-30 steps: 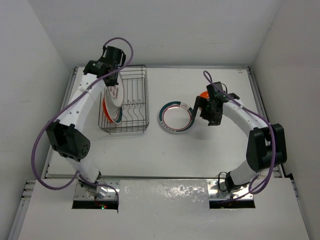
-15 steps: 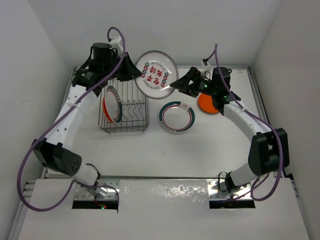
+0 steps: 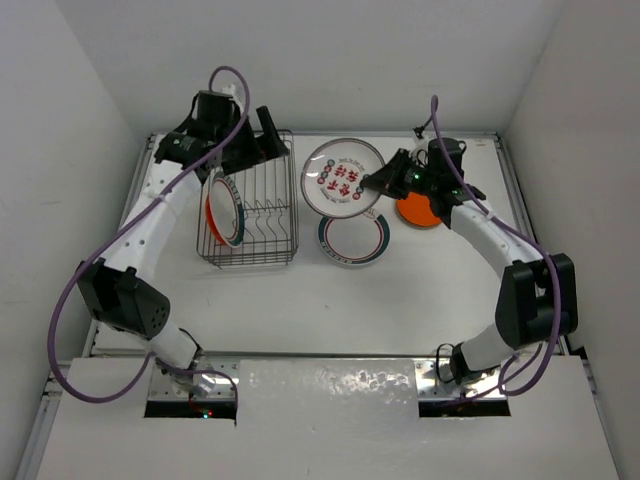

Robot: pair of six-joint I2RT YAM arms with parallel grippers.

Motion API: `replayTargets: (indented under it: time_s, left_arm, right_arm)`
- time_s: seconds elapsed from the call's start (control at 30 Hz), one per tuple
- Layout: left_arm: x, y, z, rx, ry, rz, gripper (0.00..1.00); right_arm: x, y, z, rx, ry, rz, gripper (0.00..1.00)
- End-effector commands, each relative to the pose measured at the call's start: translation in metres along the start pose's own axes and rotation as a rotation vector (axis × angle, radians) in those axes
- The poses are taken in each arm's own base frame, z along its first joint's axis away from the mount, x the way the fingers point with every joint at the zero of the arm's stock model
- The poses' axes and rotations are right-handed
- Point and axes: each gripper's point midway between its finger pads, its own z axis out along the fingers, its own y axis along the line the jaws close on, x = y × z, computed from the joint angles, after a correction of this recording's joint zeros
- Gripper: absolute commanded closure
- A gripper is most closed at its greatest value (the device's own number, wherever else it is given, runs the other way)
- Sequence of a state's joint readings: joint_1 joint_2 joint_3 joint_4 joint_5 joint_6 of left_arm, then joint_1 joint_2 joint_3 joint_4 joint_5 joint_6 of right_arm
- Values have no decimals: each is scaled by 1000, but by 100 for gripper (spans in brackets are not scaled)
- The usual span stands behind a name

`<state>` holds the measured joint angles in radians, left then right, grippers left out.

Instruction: Unload the plates from the dish rack

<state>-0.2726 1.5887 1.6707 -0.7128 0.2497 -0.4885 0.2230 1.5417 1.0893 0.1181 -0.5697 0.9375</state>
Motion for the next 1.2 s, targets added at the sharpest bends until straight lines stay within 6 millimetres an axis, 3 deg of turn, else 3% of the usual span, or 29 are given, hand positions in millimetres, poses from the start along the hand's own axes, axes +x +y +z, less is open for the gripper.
replayTargets:
  time_s: [0.0, 0.03, 0.13, 0.27, 0.37, 0.47, 0.6, 0.63, 0.73, 0.77, 1.17]
  left_arm:
    - [-38, 58, -58, -416, -180, 55, 0]
    - [-48, 74, -78, -532, -244, 74, 0]
    - [-53, 99, -109, -705, -283, 125, 0]
    - [-38, 121, -111, -810, -211, 167, 0]
    - [-25, 130, -107, -826, -175, 175, 0]
    - [-18, 134, -106, -824, -165, 181, 0]
    - [-12, 139, -99, -804, -141, 195, 0]
    - [-8, 143, -97, -807, -128, 197, 0]
    - [-3, 151, -90, -813, -107, 196, 1]
    - [-2, 153, -87, -813, -104, 195, 2]
    - [14, 179, -41, -835, -16, 189, 20]
  right_arm:
    - [4, -53, -20, 230, 6, -12, 100]
    - [8, -61, -22, 260, 25, -24, 100]
    - [26, -90, -26, 326, 79, -57, 100]
    - [44, -113, -20, 333, 154, -95, 99]
    - [62, -138, -15, 374, 229, -79, 97]
    - [72, -149, -15, 398, 271, -84, 95]
    - [88, -165, -16, 430, 341, -90, 78]
    - [88, -166, -16, 431, 359, -120, 57]
    - [89, -168, -16, 467, 400, -144, 10]
    - [93, -170, -23, 502, 438, -142, 2]
    - [87, -153, -31, 561, 463, -143, 1]
